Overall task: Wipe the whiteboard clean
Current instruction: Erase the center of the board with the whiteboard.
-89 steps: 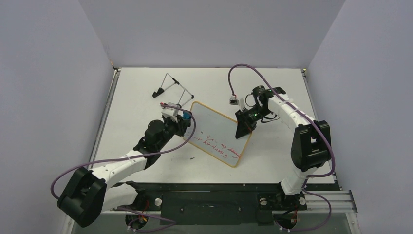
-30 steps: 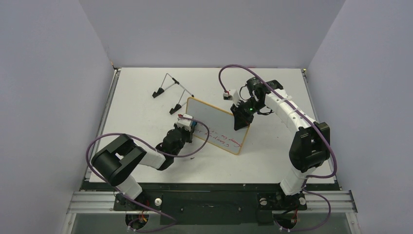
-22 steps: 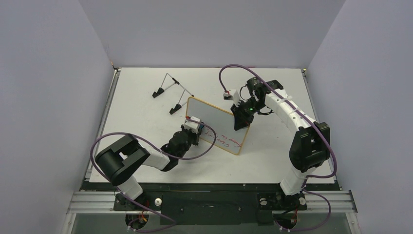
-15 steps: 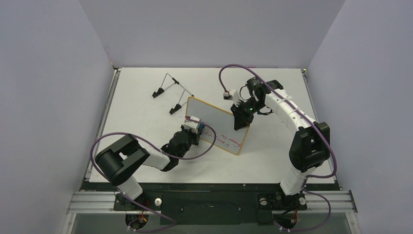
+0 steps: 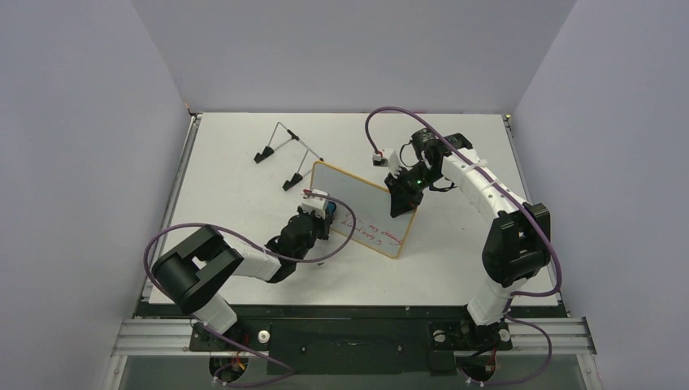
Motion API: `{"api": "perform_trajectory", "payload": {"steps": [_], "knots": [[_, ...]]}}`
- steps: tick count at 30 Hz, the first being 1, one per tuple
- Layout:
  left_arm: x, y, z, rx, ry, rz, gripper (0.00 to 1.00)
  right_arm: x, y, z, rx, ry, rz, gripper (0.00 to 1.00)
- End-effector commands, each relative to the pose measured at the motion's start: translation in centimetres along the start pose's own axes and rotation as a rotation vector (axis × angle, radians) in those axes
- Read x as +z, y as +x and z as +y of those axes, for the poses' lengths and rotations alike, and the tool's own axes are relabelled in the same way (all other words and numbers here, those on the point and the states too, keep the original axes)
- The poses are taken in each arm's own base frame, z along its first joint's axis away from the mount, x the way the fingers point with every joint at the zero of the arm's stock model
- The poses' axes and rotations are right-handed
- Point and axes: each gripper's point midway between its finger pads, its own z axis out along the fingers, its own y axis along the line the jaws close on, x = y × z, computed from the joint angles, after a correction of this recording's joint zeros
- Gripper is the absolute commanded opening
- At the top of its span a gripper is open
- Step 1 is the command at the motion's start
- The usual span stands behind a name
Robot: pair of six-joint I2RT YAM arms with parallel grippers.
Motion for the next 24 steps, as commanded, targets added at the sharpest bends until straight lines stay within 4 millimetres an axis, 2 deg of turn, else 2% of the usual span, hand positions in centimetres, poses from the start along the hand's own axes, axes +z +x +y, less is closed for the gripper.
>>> {"api": "perform_trajectory", "payload": {"steps": [1,4,7,10,13,16,18,20,24], "knots": [[0.4,-1.1,-4.8,0.025,0.146,-0.017,0.0,0.8,-0.1,2.0,-0.028,-0.097,-0.008,0.0],[0.4,-0.8,-5.5,0.032,0.171,-0.009,0.0,0.7,-0.1,2.1,-0.029,-0.096,-0.01,0.0],[0.4,-0.6,-5.4,0.038,0.166,-0.005,0.0,0.7,-0.1,2.1,-0.029,-0.096,-0.01,0.0],[0.4,-0.9,-3.5,0.03,0.096,-0.014,0.0,0.7,-0.2,2.0,-0.029,-0.095,-0.012,0.0],[0.4,-1.2,-0.5,-0.025,0.025,0.005,0.0,0.6,-0.2,2.1,-0.031,-0.094,-0.014,0.0],[0.3,-1.7,0.8,-0.068,0.001,0.019,0.0,0.6,-0.2,2.1,-0.03,-0.096,-0.014,0.0],[0.2,-1.6,0.6,-0.063,0.02,0.027,0.0,0.6,-0.2,2.1,-0.032,-0.095,-0.014,0.0],[0.2,-1.3,-0.7,-0.054,0.069,0.034,0.0,0.6,-0.2,2.1,-0.032,-0.096,-0.014,0.0],[-0.4,-0.7,-4.6,-0.013,0.175,0.041,0.0,0.7,-0.1,2.1,-0.03,-0.097,-0.012,0.0]]}}
